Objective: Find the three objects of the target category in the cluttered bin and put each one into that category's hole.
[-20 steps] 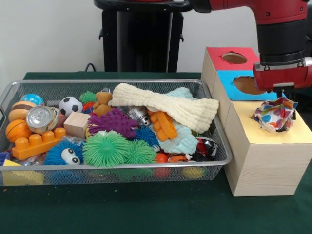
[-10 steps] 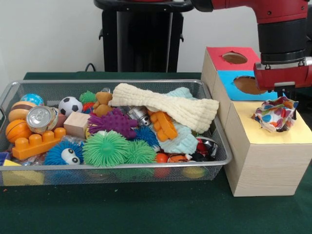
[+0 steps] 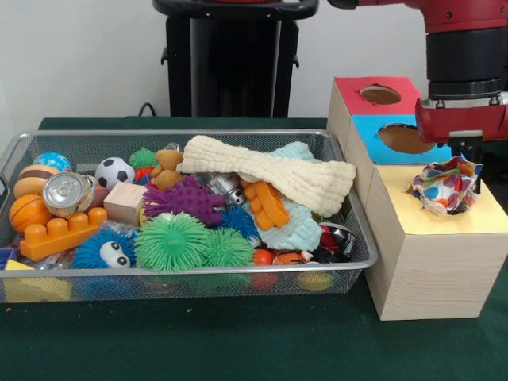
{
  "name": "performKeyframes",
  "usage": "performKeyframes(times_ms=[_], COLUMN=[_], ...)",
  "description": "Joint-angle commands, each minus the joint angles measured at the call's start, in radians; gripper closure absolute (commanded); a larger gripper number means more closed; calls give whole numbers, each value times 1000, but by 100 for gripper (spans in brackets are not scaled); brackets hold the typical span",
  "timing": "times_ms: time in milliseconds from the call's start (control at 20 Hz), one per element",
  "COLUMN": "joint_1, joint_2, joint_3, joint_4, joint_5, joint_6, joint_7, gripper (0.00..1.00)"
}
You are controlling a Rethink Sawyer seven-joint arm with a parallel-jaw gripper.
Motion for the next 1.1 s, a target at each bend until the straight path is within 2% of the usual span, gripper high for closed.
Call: performKeyframes(times_ms=[50,350,500,900,1100], joint_1=[-6,0,34,60,57], joint_2=[104,105,111,111,102], joint_3=[-61,-72,-122,-169,-174], joint_4=[3,0,-26,-68,-64], joint_5=[-31,-34,-41,-59,-71], joint_6=[152,159,196,268,288], joint_7=[97,97,92,69,60], gripper=[100,100,100,100,100])
